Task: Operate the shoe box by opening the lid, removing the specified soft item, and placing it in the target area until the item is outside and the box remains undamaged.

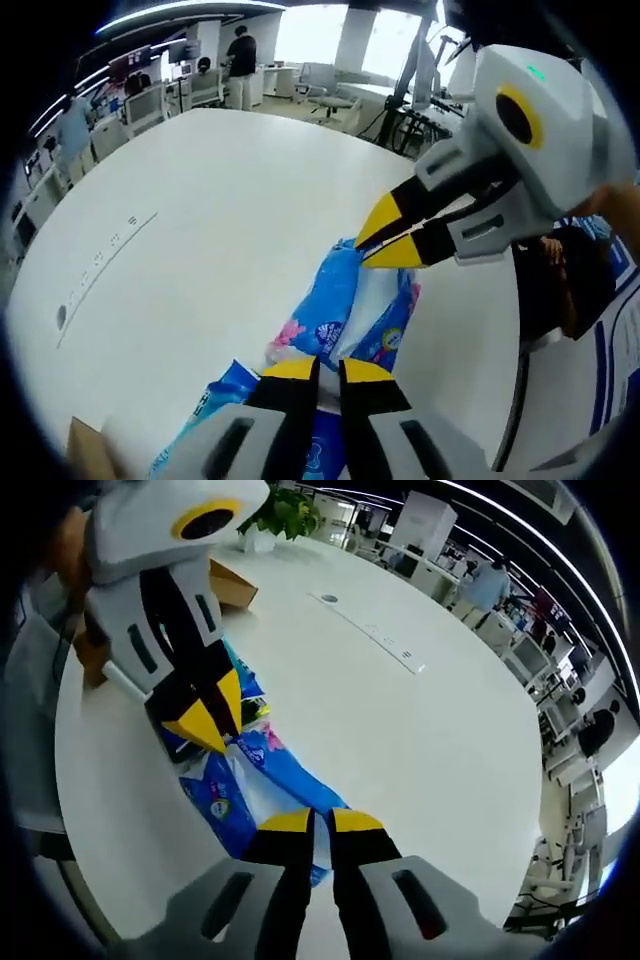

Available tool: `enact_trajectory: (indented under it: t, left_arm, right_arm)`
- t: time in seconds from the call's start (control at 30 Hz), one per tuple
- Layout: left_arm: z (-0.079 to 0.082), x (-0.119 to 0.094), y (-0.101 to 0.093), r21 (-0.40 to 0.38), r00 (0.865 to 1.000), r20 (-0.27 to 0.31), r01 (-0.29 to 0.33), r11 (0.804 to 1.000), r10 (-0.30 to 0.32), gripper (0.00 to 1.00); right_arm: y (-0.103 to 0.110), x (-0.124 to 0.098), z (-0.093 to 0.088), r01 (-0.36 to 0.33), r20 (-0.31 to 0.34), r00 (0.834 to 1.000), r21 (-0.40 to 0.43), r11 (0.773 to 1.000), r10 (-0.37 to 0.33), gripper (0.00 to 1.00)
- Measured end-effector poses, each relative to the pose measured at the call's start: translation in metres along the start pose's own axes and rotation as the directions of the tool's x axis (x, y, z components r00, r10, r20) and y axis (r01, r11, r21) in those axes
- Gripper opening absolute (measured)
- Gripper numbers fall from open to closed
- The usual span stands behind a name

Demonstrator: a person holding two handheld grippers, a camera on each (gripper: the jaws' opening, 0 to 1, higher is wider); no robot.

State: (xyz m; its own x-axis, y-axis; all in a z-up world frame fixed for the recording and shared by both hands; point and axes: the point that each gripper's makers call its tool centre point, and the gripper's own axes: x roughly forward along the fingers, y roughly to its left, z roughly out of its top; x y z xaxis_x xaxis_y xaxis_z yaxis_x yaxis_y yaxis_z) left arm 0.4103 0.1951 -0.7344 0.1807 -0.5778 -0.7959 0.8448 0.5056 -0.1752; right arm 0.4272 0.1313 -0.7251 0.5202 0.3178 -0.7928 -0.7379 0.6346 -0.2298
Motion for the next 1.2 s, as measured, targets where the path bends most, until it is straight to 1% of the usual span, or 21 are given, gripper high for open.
enact_trajectory:
  t: [0.17, 0.37, 0.53, 0.77, 0.9, 1.1, 1.2]
  left_arm:
    - [-0.001, -0.007, 0.000, 0.001, 1.000, 0.009, -0.007, 1.000, 0.007, 0.11]
    - [-0.001, -0.019, -0.005, 0.005, 1.000, 0.028, -0.002, 1.000, 0.002, 0.15]
    - [-0.002, -0.034, -0.007, 0.004, 0.999, 0.047, 0.000, 1.000, 0.000, 0.18]
    - [-0.011, -0.063, -0.009, -0.005, 0.997, 0.075, -0.001, 1.000, 0.001, 0.23]
    - [-0.017, -0.078, -0.007, -0.014, 0.996, 0.090, -0.008, 1.000, 0.009, 0.25]
    - [-0.028, -0.108, -0.005, -0.022, 0.993, 0.116, -0.023, 0.999, 0.026, 0.29]
    - [-0.031, -0.122, -0.005, -0.027, 0.990, 0.138, -0.030, 0.999, 0.033, 0.31]
  right_arm:
    - [0.002, -0.008, 0.003, 0.006, 0.013, 1.000, 0.015, 1.000, -0.006, 0.08]
    - [0.008, -0.023, 0.006, 0.013, 0.017, 1.000, 0.029, 0.999, -0.014, 0.11]
    - [0.014, -0.035, 0.011, 0.013, 0.026, 1.000, 0.041, 0.999, -0.014, 0.14]
    - [0.027, -0.048, 0.020, 0.010, 0.035, 0.999, 0.040, 0.999, -0.011, 0.18]
    - [0.037, -0.057, 0.029, 0.000, 0.043, 0.999, 0.027, 1.000, -0.002, 0.20]
    - [0.053, -0.068, 0.045, -0.019, 0.069, 0.997, 0.025, 1.000, 0.018, 0.24]
    - [0.062, -0.071, 0.053, -0.036, 0.081, 0.996, 0.027, 0.999, 0.034, 0.26]
